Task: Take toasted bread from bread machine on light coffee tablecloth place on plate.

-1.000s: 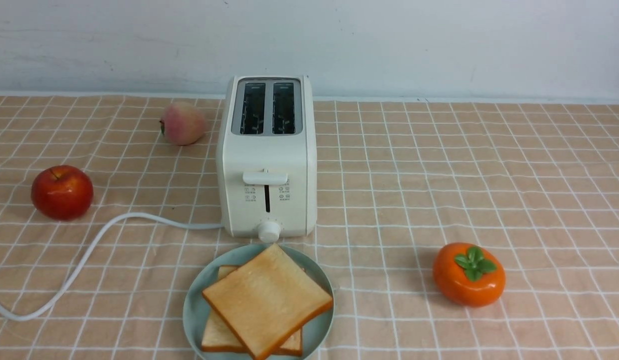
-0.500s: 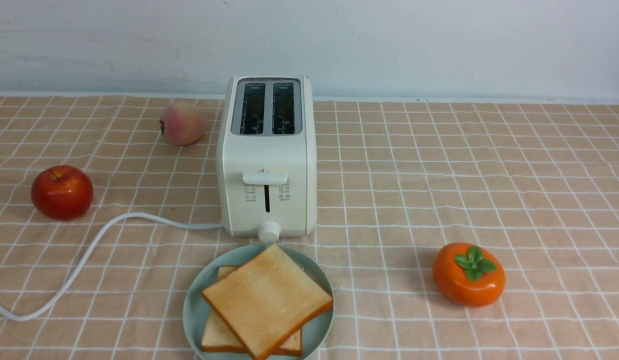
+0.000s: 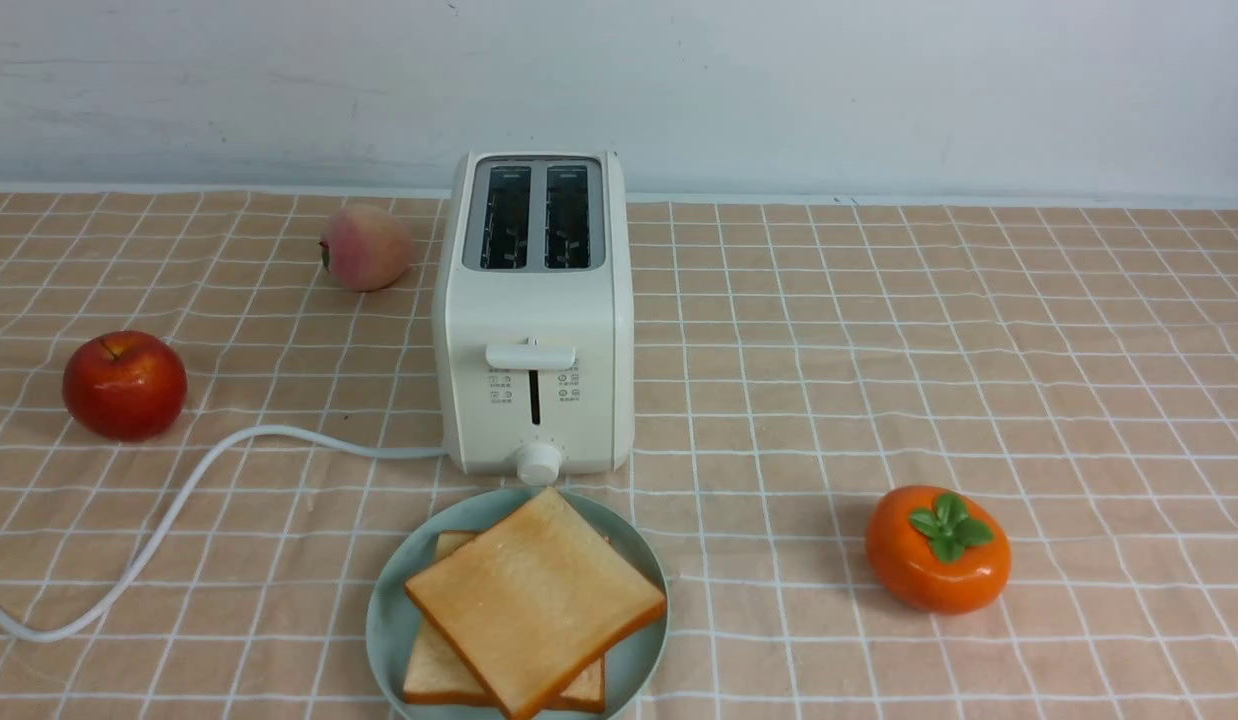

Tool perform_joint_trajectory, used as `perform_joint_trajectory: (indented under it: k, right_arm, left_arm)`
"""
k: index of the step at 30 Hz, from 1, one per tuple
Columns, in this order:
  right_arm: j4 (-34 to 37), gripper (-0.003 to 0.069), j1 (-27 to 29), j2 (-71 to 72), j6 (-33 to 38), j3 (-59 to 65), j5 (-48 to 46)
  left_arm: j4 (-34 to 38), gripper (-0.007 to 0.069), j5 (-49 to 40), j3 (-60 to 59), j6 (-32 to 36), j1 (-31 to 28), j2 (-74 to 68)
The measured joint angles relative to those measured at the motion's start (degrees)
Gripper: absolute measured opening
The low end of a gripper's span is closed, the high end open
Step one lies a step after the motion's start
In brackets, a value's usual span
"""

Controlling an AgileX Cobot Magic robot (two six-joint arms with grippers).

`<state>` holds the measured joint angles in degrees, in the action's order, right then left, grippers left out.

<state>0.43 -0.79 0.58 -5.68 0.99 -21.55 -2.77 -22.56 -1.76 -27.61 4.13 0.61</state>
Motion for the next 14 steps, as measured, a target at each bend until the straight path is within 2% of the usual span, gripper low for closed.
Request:
perform_joint_trajectory:
  k: [14]
  right_arm:
    - [0.0, 0.0179, 0.0, 0.0, 0.0, 0.0, 0.0]
  left_arm:
    - [0.0, 0.0108, 0.0, 0.0, 0.0, 0.0, 0.0]
